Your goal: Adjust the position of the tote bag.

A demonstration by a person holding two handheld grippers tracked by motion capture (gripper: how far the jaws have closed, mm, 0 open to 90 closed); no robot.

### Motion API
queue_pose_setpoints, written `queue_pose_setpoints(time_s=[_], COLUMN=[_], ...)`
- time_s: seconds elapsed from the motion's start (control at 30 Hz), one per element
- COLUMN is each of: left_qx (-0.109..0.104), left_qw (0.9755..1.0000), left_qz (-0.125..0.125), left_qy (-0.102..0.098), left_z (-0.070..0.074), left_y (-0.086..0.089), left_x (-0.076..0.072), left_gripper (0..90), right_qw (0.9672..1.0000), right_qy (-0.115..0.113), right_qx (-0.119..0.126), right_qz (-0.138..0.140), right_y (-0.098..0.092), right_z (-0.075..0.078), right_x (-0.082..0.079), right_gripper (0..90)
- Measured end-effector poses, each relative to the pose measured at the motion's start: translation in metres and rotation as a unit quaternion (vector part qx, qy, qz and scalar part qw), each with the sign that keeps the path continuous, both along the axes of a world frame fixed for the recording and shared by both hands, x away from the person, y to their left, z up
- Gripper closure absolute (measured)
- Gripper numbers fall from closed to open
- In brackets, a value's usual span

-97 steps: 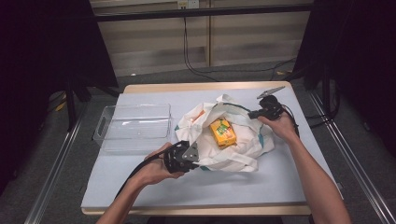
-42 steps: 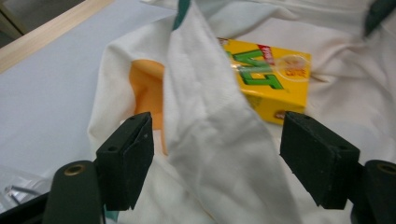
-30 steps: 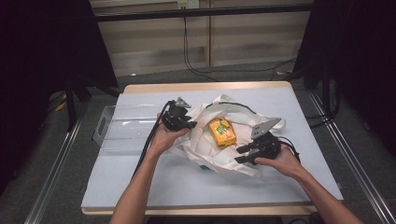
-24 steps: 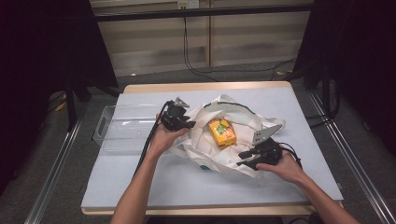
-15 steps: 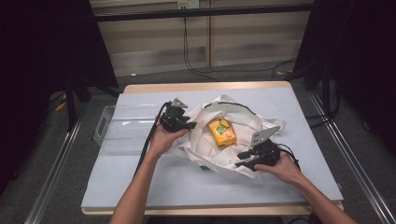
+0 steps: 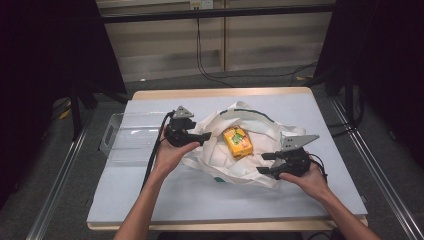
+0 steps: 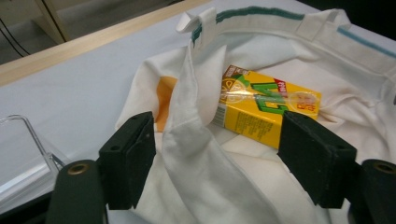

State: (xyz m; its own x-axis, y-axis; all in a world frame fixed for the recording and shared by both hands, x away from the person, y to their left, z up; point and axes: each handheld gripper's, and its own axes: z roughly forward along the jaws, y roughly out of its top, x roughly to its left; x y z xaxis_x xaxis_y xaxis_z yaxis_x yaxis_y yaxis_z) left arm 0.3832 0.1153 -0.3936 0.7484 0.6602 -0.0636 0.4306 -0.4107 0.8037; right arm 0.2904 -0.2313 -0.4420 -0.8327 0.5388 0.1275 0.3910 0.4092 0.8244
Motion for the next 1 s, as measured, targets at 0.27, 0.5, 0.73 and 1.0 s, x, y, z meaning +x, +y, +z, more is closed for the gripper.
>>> queue_pose_setpoints(time_s=[0.27, 0.5, 0.73, 1.0], left_qx=[-0.008, -0.014, -0.011, -0.012], left_qw=[0.9994, 0.9997, 0.9998, 0.9986], left_qz=[-0.019, -0.021, -0.009, 0.023], left_qy=[-0.027, -0.003, 0.017, 0.046], left_z=[0.014, 0.006, 0.003, 0.005], left_y=[-0.012, -0.038, -0.065, -0.096], left_x=[-0.032, -0.038, -0.034, -0.022], left_gripper=[23.8, 18.0, 12.9, 8.8], right_qw=[0.9985, 0.9974, 0.997, 0.9966], right_qy=[-0.024, -0.032, -0.035, -0.04], right_qx=[0.028, 0.03, 0.031, 0.035], right_qz=[-0.041, -0.057, -0.061, -0.063], right_y=[-0.016, -0.024, -0.025, -0.027], right_z=[0.009, 0.006, 0.005, 0.008], right_x=[-0.016, -0.029, -0.029, -0.03], right_gripper=[41.1, 39.7, 39.5, 39.4])
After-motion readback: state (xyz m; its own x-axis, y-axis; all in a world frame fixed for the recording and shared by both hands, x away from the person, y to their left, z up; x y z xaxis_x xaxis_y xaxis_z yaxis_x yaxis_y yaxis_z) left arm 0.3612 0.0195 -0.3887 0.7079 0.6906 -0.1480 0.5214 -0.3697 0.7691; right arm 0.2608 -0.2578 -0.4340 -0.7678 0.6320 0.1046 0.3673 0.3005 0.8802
